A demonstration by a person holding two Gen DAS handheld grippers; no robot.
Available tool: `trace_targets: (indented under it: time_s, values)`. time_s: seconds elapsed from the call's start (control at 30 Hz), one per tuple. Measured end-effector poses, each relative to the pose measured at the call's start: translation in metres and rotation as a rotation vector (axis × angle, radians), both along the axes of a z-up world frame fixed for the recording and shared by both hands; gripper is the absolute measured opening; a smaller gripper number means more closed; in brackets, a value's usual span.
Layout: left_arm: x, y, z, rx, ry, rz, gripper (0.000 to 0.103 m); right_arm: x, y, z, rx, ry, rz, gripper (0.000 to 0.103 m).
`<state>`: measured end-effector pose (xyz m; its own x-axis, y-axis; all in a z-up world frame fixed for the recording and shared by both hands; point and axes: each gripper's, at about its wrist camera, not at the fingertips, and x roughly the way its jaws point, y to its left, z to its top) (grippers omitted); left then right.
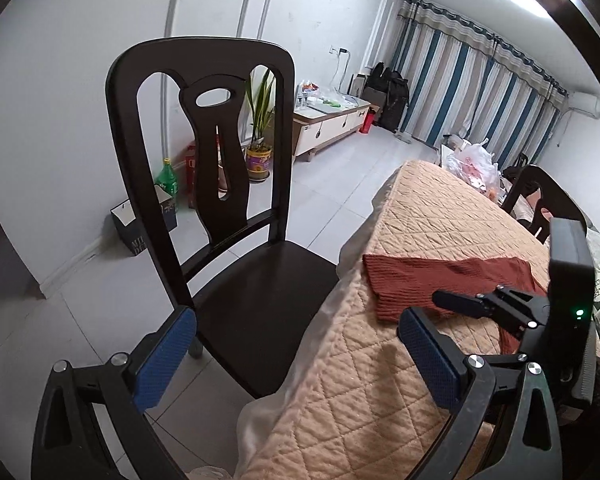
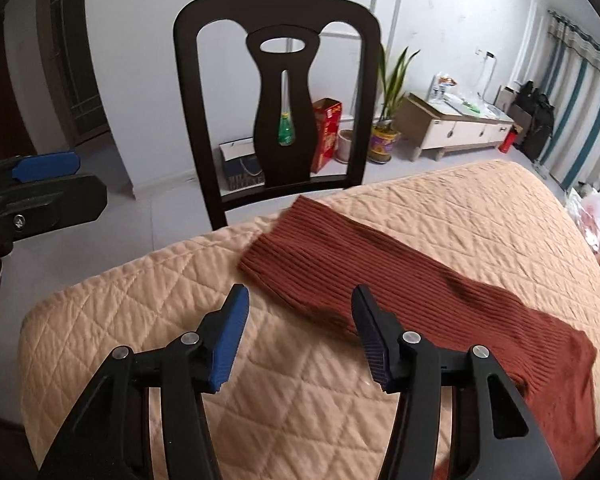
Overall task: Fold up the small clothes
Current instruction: 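Move the right gripper to the cuff of a sweater sleeve, then close the right gripper on the sleeve cuff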
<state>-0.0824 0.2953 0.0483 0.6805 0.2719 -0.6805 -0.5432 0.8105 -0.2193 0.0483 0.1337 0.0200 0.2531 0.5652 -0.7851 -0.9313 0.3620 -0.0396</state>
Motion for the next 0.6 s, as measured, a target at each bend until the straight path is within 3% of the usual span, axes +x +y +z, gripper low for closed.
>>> trace_targets:
  time_s: [0.3,0.5,0.6]
  values:
    - [0.002,0.005,0.001,-0.013,-0.003,0.023,0.103,-0.002,0.007,-0.003,-0.006,-0.002,0.005,0.053]
    - [0.003,0.005,0.000,-0.025,-0.003,0.026,0.103,0.002,0.007,-0.003,0.014,0.018,-0.024,0.026]
    - [0.008,0.003,0.000,-0.028,0.007,0.019,0.103,0.012,-0.001,0.001,0.049,0.072,-0.067,0.014]
